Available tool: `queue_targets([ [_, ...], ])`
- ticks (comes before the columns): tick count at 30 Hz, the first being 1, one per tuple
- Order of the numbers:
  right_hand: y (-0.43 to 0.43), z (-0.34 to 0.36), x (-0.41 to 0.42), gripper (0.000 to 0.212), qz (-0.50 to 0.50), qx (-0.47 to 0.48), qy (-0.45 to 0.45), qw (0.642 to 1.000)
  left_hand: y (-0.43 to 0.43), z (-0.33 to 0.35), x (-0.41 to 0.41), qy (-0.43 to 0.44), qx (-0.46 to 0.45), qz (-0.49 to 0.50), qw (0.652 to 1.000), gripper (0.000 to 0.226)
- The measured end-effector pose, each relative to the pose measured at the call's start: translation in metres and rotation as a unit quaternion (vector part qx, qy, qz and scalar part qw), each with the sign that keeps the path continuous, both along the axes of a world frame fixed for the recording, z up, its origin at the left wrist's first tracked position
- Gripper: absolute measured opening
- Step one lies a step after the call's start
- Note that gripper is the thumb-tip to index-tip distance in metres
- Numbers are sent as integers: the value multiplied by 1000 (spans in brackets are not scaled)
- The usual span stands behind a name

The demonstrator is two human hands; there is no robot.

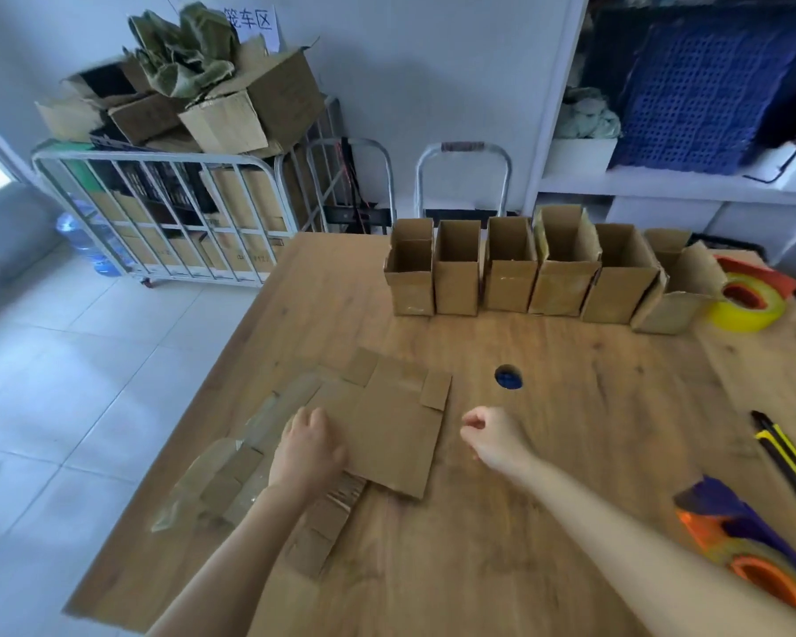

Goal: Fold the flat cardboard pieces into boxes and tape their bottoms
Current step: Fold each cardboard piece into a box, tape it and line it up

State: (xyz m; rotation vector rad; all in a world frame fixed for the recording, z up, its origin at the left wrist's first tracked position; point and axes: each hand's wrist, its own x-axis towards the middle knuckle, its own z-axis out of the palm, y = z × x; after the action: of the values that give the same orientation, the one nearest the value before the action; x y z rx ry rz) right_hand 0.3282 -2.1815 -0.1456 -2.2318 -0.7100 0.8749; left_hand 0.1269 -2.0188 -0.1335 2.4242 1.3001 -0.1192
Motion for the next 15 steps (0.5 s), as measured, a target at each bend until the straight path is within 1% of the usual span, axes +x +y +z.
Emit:
queue_targets([
  [1,5,-3,-10,38,-11,0,32,999,3,-3,-5,-16,-17,6,1000,42],
  [3,13,-8,-26,46,-56,12,131,990,3,-3,-11,-58,-60,21,996,52],
  [5,18,-12,-36,46,-110,29,202,973,0,-4,-12,-110,-78,39,990,59],
  [8,15,-18,-41,43,-165,34,214,962,-2,-2,-10,-189,-78,81,976,58],
  [9,11,-18,-41,40,-180,35,218,959,-2,1,-7,-212,-100,96,967,55],
  [12,-7,-13,-36,35,-213,34,237,947,-1,13,5,-270,-239,117,925,43],
  [13,-14,-10,-34,35,-216,29,232,948,-2,17,10,-273,-253,98,923,39],
  [15,-29,-2,-28,40,-209,17,190,959,-3,24,24,-257,-217,32,941,38],
])
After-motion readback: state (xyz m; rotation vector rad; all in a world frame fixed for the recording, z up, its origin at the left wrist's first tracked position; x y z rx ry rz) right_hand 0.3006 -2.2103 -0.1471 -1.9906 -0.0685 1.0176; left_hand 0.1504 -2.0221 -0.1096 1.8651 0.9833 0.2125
